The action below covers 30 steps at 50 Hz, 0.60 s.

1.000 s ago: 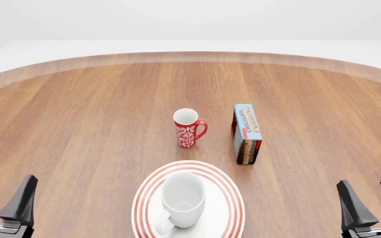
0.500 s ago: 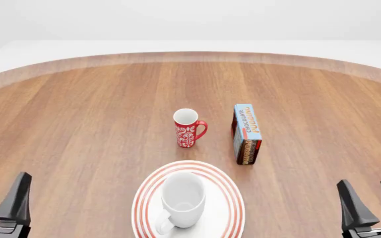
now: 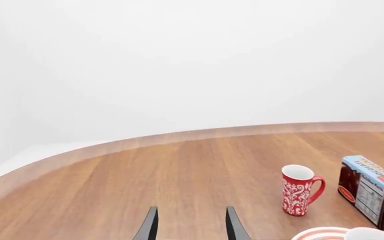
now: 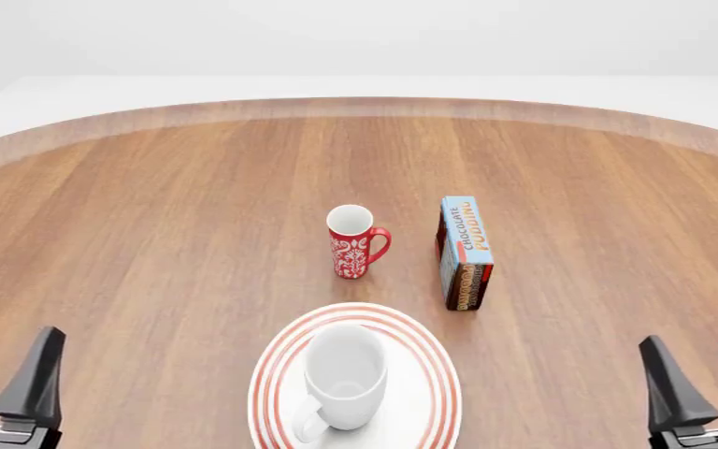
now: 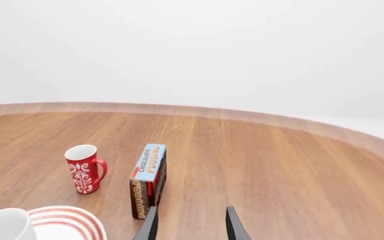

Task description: Pick up the white mug and put it on the plate, and put the chocolate pudding to the right of the plate.

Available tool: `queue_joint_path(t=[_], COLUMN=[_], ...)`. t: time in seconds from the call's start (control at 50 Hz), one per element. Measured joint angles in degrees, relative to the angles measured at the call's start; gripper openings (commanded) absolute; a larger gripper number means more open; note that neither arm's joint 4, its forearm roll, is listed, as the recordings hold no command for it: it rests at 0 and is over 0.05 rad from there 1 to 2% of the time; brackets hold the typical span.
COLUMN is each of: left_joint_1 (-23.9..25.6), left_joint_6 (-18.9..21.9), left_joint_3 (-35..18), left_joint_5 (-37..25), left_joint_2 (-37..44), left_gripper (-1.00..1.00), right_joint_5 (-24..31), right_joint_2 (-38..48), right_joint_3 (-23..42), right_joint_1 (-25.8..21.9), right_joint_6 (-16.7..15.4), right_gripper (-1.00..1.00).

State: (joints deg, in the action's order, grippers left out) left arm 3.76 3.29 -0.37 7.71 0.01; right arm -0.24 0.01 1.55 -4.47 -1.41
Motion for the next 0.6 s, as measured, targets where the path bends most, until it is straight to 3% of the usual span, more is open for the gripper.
queue_joint_path(t=[0.6], left_joint_1=[1.03], left_joint_6=[-0.24], left_joint_3=[-0.01], left_joint_5=[0.07], left_joint_2=[0.0], left_gripper=[1.0], right_joint_5=[3.91], right_joint_2=[0.08], right_joint_3=[5.17], right_joint_1=[-1.4], right_joint_6=[-4.57], right_gripper=[1.0])
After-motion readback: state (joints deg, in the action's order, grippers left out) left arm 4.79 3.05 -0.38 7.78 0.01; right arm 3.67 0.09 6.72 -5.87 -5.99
